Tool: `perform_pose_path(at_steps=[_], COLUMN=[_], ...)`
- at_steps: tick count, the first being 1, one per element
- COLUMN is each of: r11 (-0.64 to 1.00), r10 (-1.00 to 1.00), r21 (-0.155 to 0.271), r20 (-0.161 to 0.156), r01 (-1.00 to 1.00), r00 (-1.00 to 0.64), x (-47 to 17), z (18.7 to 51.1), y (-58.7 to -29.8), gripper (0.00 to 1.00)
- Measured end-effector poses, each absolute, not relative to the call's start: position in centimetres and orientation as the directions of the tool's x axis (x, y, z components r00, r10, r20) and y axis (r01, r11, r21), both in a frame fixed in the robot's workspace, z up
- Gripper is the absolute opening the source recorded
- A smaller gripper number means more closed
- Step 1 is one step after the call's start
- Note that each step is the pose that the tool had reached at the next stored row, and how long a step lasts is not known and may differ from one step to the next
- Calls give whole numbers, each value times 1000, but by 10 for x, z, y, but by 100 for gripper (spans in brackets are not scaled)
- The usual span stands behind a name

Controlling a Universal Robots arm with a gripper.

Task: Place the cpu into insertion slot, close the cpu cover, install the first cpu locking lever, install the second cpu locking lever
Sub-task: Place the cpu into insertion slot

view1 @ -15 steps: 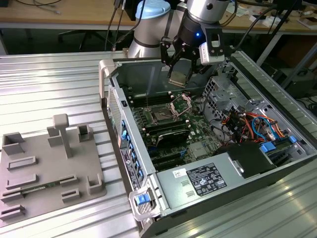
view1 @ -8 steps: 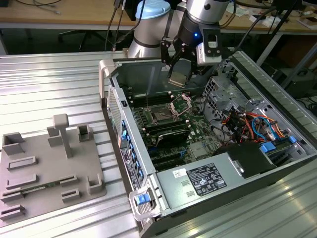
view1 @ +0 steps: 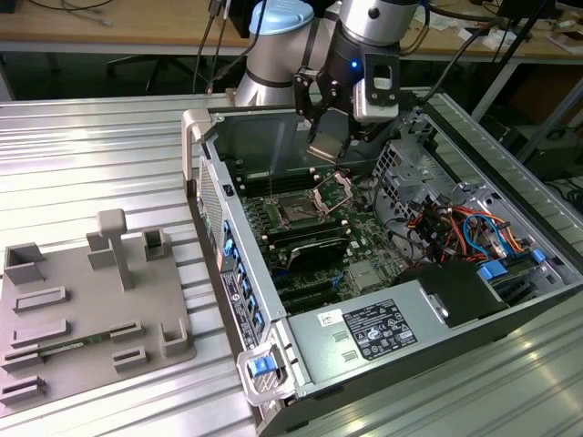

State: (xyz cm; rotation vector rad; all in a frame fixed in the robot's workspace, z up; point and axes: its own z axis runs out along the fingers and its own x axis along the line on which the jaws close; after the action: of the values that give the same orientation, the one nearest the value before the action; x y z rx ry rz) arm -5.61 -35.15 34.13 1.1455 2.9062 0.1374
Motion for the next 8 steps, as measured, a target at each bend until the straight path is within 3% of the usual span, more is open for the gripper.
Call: perform_pose_path(at_steps=[8], r11=[614], r10=[787], r21=[87], r20=[18], r01=[785], r00=[-617], x=[-56], z=[335], y=[-352], gripper=[55])
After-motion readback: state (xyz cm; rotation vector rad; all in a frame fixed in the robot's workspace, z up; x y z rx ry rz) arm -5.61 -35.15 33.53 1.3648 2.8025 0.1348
